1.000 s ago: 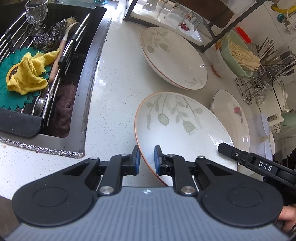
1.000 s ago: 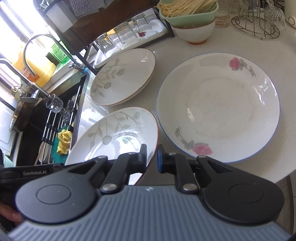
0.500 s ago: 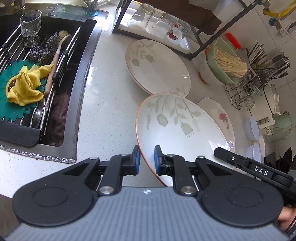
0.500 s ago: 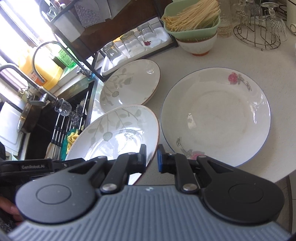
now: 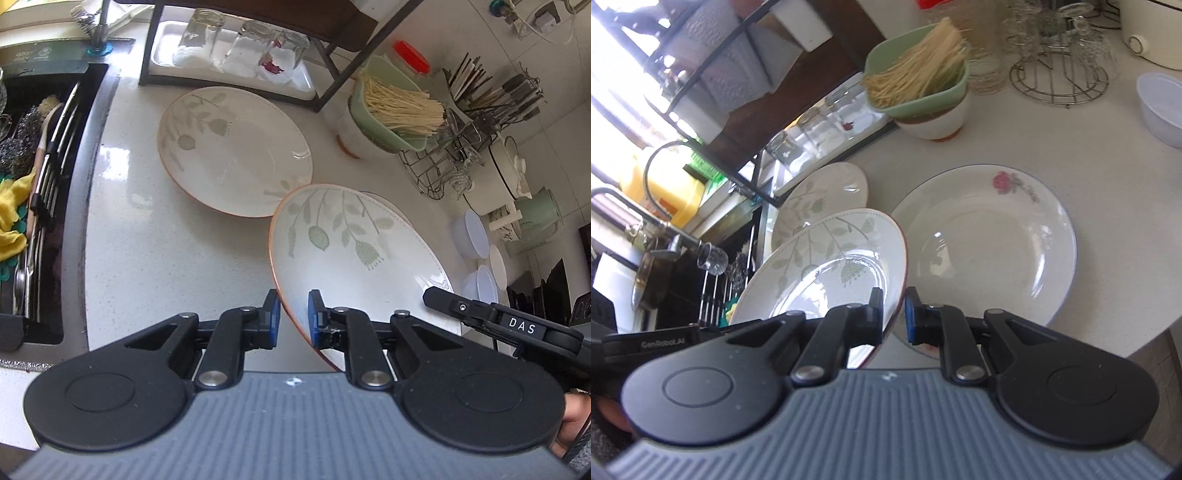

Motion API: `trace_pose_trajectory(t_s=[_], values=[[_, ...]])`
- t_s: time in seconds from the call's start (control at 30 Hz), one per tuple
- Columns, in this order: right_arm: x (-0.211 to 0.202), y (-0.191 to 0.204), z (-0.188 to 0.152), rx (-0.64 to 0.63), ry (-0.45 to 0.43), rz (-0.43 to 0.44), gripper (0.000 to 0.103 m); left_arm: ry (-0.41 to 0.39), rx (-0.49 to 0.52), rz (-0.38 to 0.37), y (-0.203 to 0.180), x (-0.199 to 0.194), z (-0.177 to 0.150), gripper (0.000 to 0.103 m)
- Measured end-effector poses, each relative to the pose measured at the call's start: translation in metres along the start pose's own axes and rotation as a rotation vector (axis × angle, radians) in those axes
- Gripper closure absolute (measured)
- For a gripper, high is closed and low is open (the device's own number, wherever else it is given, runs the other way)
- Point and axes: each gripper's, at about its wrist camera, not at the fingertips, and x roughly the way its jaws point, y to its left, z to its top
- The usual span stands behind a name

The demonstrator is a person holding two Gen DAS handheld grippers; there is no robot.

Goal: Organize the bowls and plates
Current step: 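Lift the leaf plate with both grippers and lower it onto the rose plate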

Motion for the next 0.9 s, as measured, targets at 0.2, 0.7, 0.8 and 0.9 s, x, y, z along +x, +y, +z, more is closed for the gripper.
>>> trace_pose_trajectory(t_s=[0.2,0.7,0.8,0.9], values=[[-0.003,-0.028,0.014,0.005,0.013,-0.007,0.088,0.029,0.033,0.005,-0.029,0.022,0.011,0.085],[0.024,-0.087,0.04,0.004,0.145,-0.001,0.088,0.076,-0.003,0.055,-0.06,0.081,0.022,0.084],[0.03,-0.093,0.041,-0.003,0.186,0.013,0.087,0.077,-0.019,0.071,-0.062,0.087,0.027,0.084],[0.034,-0.095,0.043,-0.011,0.206,0.025,0.087,0.085,-0.023,0.097,-0.066,0.09,0.028,0.084]])
